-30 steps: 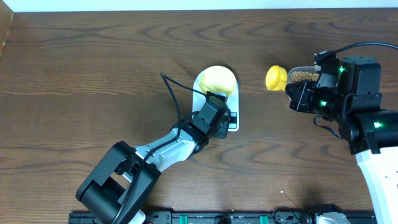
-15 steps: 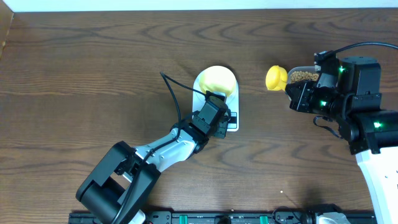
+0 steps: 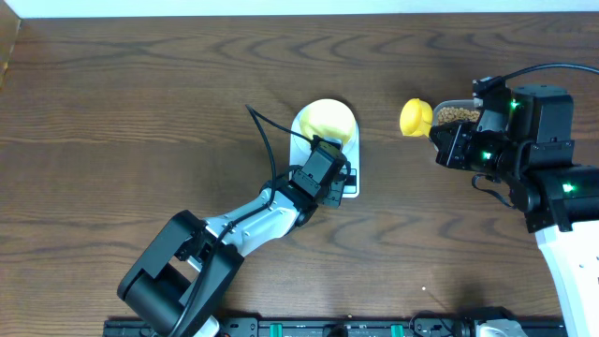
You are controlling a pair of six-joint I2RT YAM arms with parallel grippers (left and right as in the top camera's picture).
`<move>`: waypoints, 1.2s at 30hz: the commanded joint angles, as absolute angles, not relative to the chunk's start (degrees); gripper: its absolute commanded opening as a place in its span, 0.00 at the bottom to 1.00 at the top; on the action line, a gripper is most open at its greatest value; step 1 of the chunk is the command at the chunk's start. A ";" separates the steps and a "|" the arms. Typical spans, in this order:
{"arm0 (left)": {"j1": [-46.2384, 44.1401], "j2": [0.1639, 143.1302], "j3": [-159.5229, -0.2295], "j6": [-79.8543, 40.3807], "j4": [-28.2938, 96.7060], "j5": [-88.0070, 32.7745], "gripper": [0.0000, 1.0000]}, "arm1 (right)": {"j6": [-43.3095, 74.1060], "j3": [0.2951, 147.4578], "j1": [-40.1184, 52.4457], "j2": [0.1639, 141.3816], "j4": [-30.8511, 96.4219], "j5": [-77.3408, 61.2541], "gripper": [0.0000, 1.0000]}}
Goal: Scoop item into bowl and weigh 50g on scale
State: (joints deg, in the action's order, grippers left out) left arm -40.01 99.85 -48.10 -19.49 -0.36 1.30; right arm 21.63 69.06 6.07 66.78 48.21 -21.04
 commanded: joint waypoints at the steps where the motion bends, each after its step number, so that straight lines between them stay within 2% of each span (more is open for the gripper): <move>1: -39.51 103.63 -45.21 -19.18 3.09 4.38 0.07 | 20.69 70.43 5.67 66.28 48.27 -21.37 0.01; 36: -39.51 107.50 -45.21 -20.88 8.12 5.63 0.07 | 20.51 70.43 5.67 66.28 49.21 -21.37 0.01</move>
State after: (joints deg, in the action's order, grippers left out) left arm -40.25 101.25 -50.13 -19.90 3.33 2.02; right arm 21.61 69.06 6.07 66.78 48.88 -21.06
